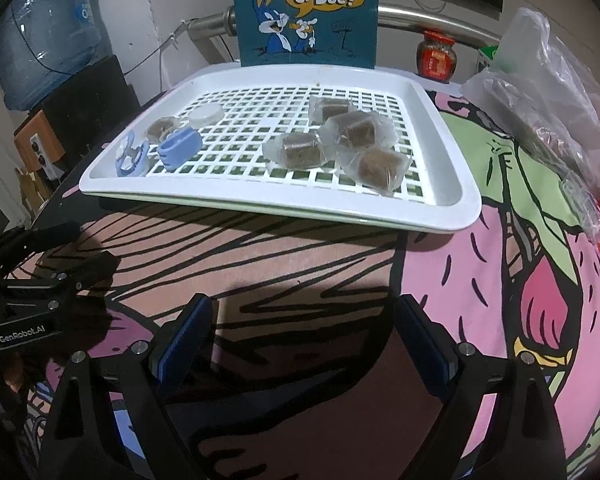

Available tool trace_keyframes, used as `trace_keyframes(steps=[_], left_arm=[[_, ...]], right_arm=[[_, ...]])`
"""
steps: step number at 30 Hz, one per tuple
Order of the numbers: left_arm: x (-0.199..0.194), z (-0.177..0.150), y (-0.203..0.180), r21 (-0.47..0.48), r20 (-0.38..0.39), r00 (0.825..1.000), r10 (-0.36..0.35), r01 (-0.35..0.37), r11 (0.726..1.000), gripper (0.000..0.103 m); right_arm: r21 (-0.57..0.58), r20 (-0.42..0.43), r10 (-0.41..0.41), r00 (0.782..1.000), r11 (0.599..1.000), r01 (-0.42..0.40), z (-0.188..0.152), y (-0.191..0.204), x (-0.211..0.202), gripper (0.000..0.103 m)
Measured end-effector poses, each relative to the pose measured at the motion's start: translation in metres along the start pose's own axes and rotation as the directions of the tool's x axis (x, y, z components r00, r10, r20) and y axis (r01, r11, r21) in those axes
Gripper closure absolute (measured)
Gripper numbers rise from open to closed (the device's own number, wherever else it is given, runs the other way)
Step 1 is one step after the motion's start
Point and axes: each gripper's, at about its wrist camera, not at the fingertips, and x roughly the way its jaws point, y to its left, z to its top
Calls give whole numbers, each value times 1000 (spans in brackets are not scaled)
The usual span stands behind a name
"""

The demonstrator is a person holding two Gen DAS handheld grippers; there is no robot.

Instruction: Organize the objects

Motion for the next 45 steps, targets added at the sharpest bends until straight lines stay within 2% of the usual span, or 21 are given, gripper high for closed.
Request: trace_keyframes(steps=[6, 10, 14, 20, 24, 26, 45], left_arm=[[0, 0, 0, 0, 0, 1000, 1, -1, 1000, 27], [0, 0, 0, 0, -1, 1000, 0, 0, 1000, 26], [2, -1, 1, 0, -9, 1000, 3, -3, 1000, 16], [3, -1, 2, 0, -14, 1000, 2, -2, 1000, 14], [6, 0, 2, 0, -28, 1000, 0, 0, 1000, 3], [6, -1, 2, 3, -31, 1000, -2, 2, 1000, 1], [7, -1, 2, 4, -35, 999, -2, 2, 1000, 0]], right_arm=[[-8, -7, -8, 1000, 1000, 8, -1, 2, 1, 10], [-34, -22, -22, 1000, 999, 21, -1, 7, 4, 5], [-32, -26, -21, 999, 999, 21, -2, 6, 5, 2], [-32, -31, -24, 999, 999, 23, -2, 6, 6, 0], [-32, -31, -24, 999, 999, 23, -2, 6, 6, 0], [-32, -31, -24, 999, 999, 23, -2, 6, 6, 0], [-32, -31, -24, 999, 999, 23, -2, 6, 6, 0]])
